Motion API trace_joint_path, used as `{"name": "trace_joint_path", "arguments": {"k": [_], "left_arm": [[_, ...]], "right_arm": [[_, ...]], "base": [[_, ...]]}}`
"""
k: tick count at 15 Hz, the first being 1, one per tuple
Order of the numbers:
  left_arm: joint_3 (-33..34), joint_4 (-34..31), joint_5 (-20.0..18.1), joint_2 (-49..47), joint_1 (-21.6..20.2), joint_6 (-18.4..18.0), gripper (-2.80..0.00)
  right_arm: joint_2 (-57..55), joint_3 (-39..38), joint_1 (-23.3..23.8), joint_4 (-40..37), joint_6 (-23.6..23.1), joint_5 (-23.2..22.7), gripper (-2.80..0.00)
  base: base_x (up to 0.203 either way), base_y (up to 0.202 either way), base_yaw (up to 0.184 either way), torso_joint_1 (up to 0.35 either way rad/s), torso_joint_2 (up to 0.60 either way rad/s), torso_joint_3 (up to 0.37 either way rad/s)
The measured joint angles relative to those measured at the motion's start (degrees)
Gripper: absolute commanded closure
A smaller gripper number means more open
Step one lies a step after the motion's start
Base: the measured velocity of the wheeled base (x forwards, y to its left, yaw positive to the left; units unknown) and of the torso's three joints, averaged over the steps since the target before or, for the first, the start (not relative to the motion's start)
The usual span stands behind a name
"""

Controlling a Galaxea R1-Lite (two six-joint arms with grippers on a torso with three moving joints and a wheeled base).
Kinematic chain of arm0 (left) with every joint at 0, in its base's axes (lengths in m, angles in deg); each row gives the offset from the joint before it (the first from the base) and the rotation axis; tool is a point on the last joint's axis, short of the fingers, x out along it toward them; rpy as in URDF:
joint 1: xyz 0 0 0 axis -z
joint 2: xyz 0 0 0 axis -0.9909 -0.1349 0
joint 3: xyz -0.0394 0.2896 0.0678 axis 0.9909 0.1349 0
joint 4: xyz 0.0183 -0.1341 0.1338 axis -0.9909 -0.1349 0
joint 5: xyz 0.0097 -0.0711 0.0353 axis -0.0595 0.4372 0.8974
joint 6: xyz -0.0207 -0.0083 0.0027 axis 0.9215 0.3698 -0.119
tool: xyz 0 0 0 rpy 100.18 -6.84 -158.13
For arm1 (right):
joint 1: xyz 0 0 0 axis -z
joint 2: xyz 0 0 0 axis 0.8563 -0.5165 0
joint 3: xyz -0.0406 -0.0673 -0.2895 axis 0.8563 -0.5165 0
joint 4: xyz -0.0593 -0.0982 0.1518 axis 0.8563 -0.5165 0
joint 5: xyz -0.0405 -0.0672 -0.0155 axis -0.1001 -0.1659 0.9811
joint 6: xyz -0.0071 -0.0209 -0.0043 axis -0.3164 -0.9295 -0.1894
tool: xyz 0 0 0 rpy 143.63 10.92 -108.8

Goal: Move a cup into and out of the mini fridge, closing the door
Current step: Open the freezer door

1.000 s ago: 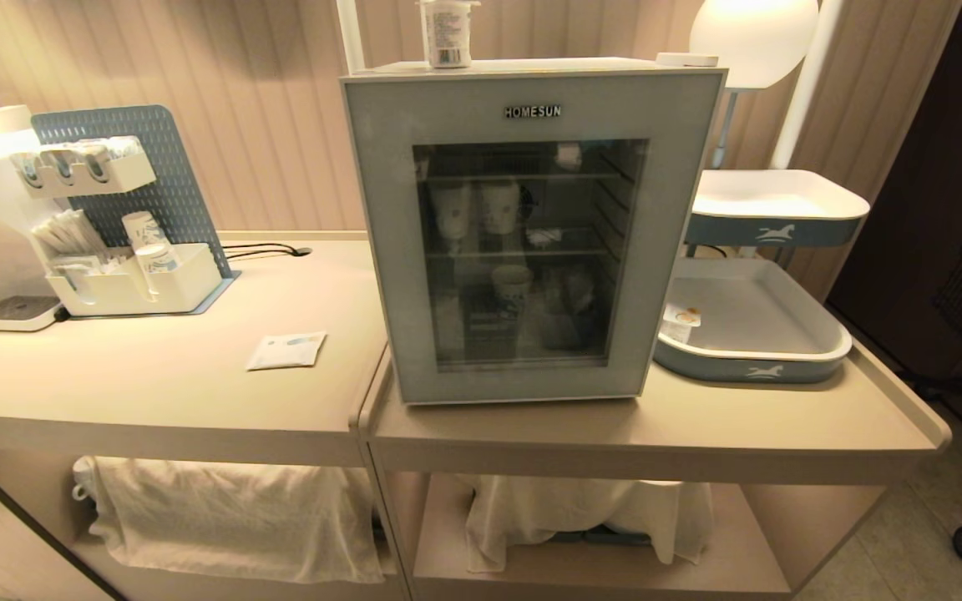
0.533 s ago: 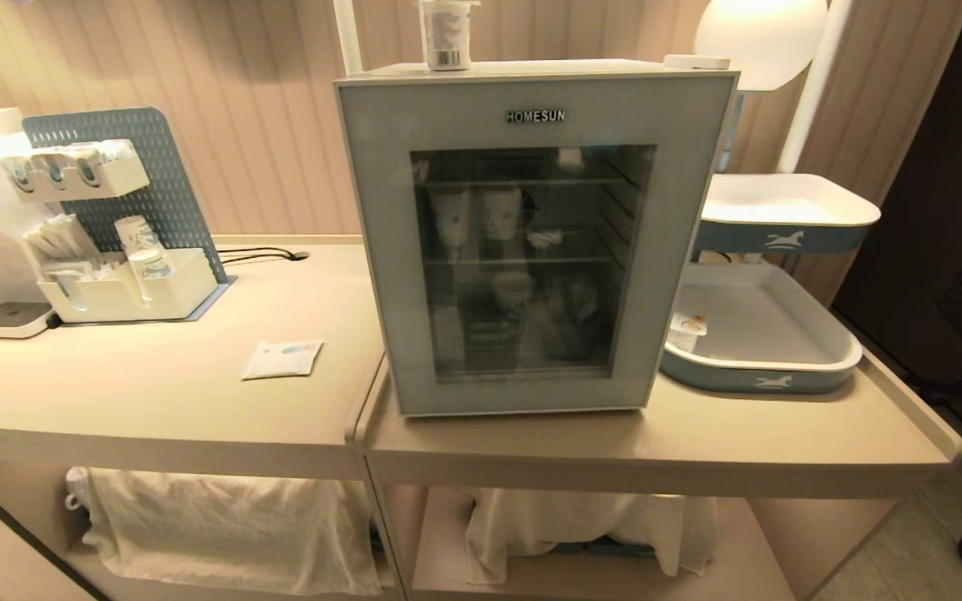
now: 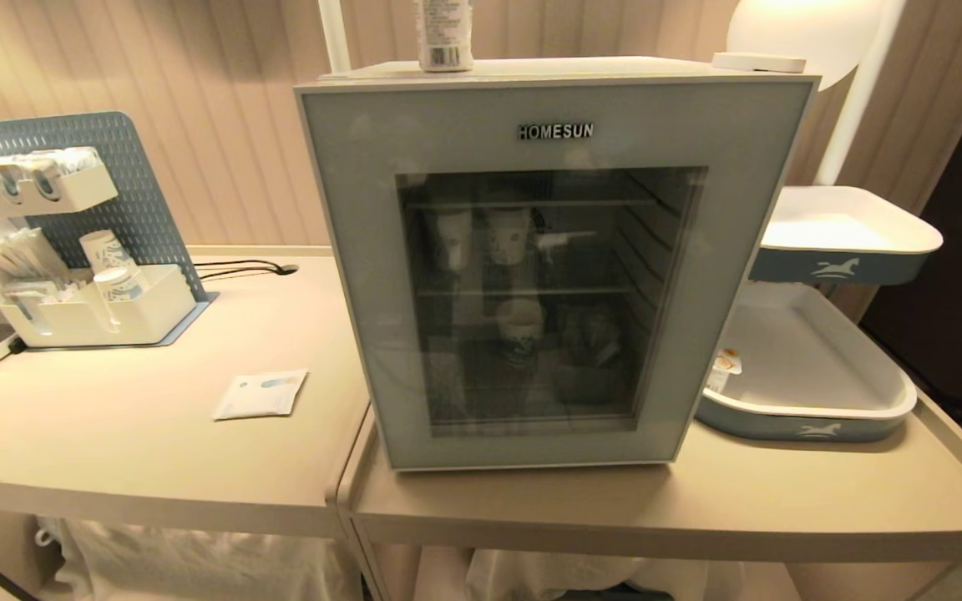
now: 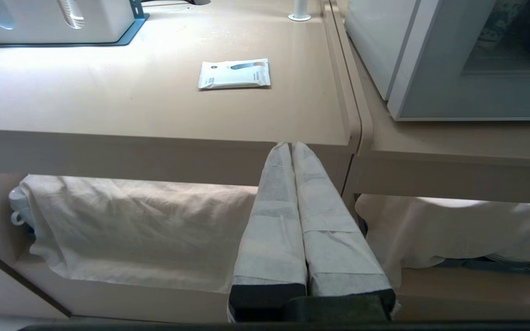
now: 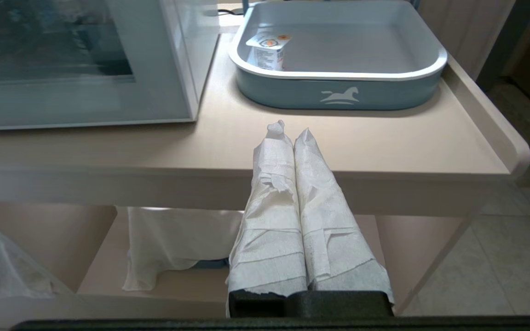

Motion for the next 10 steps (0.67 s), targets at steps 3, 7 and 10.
{"name": "trace_joint_path", "arguments": {"k": [3,7,10], "left_arm": [[-3.87,-0.95,1.03,-0.26,0.0,0.66,0.0],[-31.53,-11.76,4.28,-5.71,0.0,7.52,0.0],[-49.77,-23.5,2.51,-13.6,0.27,12.33,0.0]], "right_arm": [[0.0,0.0,0.04,0.01,0.01,0.0,0.0],[0.0,0.0,0.0,0.04,0.01,0.0,0.0],[0.0,0.0,0.0,0.02,0.03,0.02,0.0]], "base": [[0.0,0.0,0.0,0.0,0.0,0.0],[0.0,0.0,0.0,0.0,0.0,0.0],[0.0,0.0,0.0,0.0,0.0,0.0]]}}
